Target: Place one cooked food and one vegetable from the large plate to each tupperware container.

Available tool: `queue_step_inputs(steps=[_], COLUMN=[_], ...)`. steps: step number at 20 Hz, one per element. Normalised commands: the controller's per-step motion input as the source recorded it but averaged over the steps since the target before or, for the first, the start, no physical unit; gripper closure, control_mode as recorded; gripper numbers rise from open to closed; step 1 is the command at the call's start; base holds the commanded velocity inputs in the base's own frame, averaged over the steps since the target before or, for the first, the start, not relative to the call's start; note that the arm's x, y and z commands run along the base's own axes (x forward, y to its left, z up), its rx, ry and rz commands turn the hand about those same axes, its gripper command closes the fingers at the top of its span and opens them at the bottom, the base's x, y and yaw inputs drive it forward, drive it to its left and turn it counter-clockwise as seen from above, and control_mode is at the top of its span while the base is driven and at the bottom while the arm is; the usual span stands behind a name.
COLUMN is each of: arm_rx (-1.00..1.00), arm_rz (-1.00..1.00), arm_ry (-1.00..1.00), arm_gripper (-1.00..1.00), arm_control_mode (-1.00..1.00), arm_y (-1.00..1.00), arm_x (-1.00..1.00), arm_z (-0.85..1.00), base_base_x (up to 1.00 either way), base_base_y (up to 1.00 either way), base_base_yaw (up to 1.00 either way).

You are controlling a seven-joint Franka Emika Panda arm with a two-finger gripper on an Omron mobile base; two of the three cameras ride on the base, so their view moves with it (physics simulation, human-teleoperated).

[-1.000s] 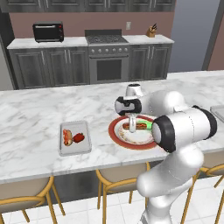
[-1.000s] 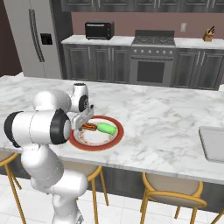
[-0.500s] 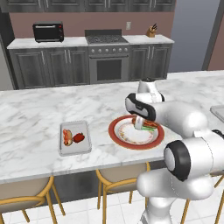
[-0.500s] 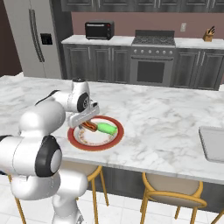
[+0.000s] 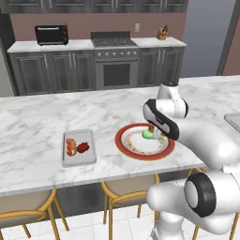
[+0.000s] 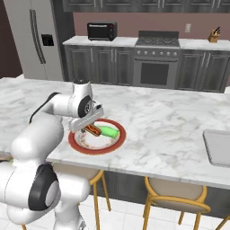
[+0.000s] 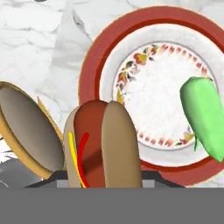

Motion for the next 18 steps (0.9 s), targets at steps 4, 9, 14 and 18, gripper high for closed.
queue_step_inputs(steps=[4,9,14,18], arm_rx=[0.00,0.00,0.00,0.00], arm_rz=[0.00,0.00,0.00,0.00], arm_ry=[0.00,0.00,0.00,0.00], arm_gripper=[1.00,1.00,1.00,1.00], arm_control_mode=[1.00,1.00,1.00,1.00], arm_y=[0.00,0.00,0.00,0.00], arm_x=[0.00,0.00,0.00,0.00], arm_z=[0.00,0.00,0.00,0.00], base_base_x=[-0.11,-0.39,-0.49,0.82], base_base_y=[-1.00,-1.00,-0.86,-0.42], base_base_yaw=[0.00,0.00,-0.02,0.00])
